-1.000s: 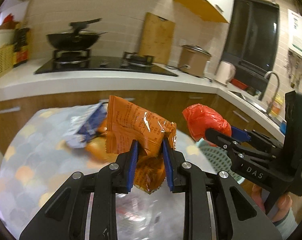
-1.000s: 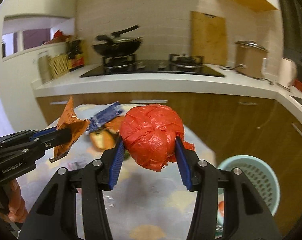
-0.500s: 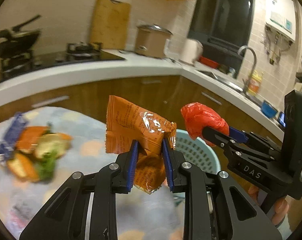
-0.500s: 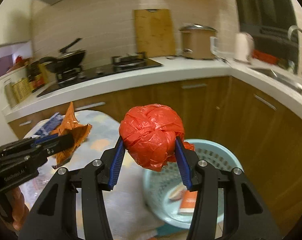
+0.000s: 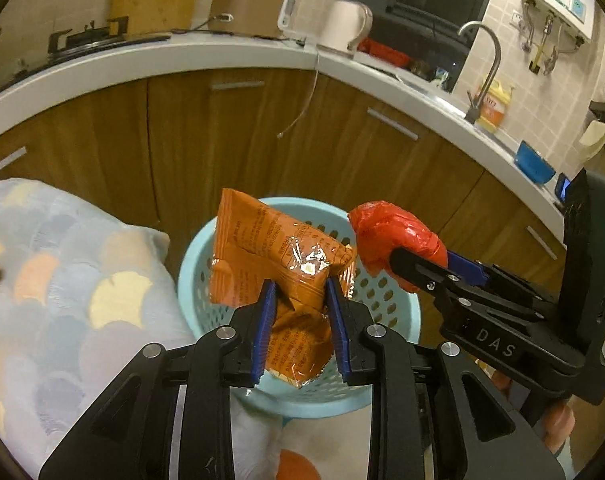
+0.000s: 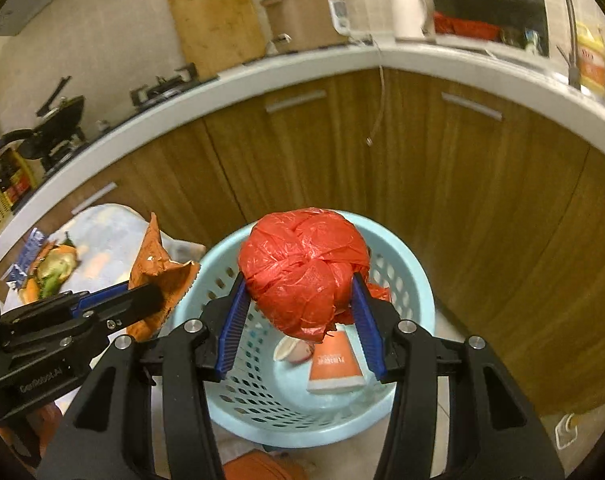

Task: Collect trash
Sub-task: 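Carry wrapper and red bag over the basket and open both tools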

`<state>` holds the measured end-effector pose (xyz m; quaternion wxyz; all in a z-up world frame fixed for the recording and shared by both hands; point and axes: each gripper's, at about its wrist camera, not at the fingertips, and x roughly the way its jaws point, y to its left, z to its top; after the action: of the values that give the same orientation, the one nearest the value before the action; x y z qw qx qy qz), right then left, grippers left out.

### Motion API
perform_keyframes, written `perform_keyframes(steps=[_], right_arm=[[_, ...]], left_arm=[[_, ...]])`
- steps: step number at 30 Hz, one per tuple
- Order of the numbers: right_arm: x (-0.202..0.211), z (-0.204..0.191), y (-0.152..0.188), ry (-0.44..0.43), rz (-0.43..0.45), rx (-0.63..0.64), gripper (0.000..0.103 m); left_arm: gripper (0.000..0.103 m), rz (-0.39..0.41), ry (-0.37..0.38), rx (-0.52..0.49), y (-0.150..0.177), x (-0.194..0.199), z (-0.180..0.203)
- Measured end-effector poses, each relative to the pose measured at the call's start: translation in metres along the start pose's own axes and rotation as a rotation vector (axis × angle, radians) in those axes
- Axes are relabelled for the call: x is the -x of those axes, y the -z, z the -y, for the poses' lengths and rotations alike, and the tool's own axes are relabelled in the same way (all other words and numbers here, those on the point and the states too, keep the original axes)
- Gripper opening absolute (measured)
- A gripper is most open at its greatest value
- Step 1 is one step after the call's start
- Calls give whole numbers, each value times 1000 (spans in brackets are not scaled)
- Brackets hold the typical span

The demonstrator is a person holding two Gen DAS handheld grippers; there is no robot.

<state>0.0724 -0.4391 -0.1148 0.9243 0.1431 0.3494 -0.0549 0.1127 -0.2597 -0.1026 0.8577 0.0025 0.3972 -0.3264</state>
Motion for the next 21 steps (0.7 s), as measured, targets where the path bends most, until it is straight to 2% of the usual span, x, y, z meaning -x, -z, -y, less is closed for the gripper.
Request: perform_keyframes(steps=[2, 6, 7, 8, 16, 21], right_arm=[[-6, 7, 1, -10, -19, -29, 50], [-16, 12, 3, -8, -57, -47, 55], [-18, 13, 3, -12, -67, -58, 62], [-18, 15, 5, -23, -70, -69, 65], [-3, 7, 2, -22, -37, -57, 65], [16, -22, -2, -76, 3, -3, 65]], left_arm=[[36, -12, -7, 1, 0, -7, 0], [45, -16, -9, 15, 1, -8, -5], [50, -16, -14, 19, 0, -7, -7], [52, -10, -18, 26, 1, -5, -9], [52, 34, -42, 67, 3, 26, -25], [53, 88, -75, 87, 10, 61, -33]])
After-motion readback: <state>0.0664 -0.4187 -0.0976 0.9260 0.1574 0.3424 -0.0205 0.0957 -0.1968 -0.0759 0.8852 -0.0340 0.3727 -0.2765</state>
